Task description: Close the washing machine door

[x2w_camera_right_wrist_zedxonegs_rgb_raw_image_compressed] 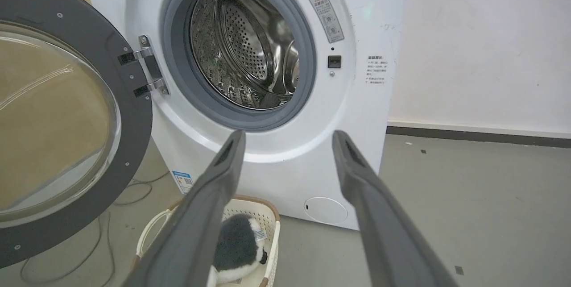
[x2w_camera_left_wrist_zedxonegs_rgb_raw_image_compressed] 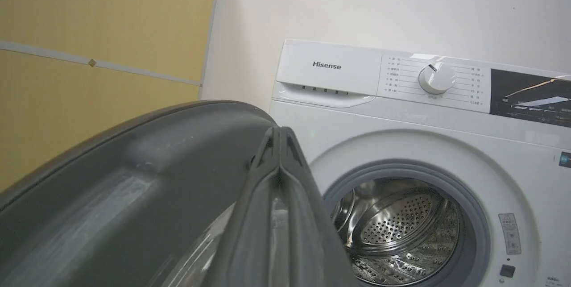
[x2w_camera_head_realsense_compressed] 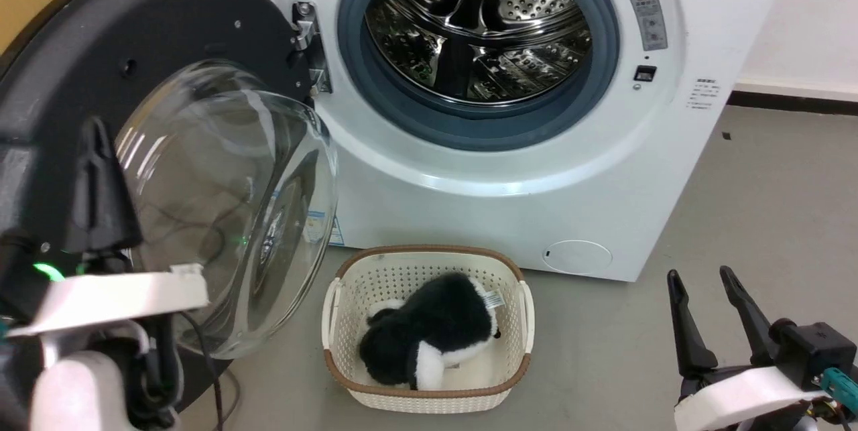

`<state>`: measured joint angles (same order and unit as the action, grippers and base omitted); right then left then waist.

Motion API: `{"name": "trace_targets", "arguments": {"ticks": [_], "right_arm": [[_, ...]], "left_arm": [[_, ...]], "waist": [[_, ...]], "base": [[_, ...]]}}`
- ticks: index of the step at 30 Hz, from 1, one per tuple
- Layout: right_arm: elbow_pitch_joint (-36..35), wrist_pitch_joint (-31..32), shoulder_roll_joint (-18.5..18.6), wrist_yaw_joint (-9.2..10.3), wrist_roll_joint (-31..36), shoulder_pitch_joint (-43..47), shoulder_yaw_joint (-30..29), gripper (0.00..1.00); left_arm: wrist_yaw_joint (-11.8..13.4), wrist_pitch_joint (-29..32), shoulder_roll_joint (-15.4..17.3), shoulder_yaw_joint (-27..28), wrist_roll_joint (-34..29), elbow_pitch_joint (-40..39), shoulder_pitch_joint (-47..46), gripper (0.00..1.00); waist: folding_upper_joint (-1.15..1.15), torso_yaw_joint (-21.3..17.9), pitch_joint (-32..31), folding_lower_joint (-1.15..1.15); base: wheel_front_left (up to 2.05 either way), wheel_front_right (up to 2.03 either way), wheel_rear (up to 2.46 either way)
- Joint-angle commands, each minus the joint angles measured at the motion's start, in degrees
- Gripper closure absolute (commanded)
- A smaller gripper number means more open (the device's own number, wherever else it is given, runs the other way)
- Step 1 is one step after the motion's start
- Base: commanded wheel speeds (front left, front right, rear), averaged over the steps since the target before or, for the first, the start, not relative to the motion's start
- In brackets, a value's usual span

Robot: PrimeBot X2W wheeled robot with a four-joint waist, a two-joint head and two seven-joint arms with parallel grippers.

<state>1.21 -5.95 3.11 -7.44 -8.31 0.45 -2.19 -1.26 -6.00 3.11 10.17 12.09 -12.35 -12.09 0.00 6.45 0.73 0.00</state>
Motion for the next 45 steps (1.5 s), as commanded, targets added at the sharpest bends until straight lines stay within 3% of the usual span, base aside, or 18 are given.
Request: {"name": "trace_targets", "arguments": {"ticks": [1,9,19,26,34,45], "right_arm": [[0.3,-0.7,-0.1,-0.02,-0.8,1.0,-0.2,0.00],[1.1,-1.5,-0.1,-0.02,-1.8,1.4,-0.7,0.00],[2.4,-2.8,-0.1,-0.03,-3.4,1.9,-1.6,0.00],[3.2,-3.6,-0.2,-0.03,-4.4,1.9,-1.8,0.00],[3.9,-4.6,-0.2,-0.03,-5.5,2.2,-2.4,0.00],[4.7,-6.0,-0.2,-0.04,-7.0,2.3,-2.9,0.00]], "left_arm": [[-0.6,-0.6,0.6,1.5,1.6,-0.8,-1.9,1.00],[-1.3,-0.4,3.7,5.4,6.3,-1.3,-5.7,1.00],[0.6,4.8,7.7,13.3,18.7,3.0,-11.7,1.00],[2.4,11.2,10.0,17.7,26.9,9.1,-12.5,1.00],[2.2,20.3,10.3,21.4,37.8,14.3,-11.1,1.00],[-3.4,33.9,7.6,22.8,50.9,16.5,-3.7,1.00]], "waist": [[0.00,0.6,0.0,0.00],[0.00,2.5,0.1,0.00],[0.00,5.7,0.4,0.00],[0.00,7.1,0.8,0.00],[0.00,8.3,1.4,0.00],[0.00,9.8,2.0,0.00]], "base": [[0.00,0.00,0.00],[0.00,0.00,0.00],[0.00,0.00,0.00],[0.00,0.00,0.00],[0.00,0.00,0.00],[0.00,0.00,0.00]]}}
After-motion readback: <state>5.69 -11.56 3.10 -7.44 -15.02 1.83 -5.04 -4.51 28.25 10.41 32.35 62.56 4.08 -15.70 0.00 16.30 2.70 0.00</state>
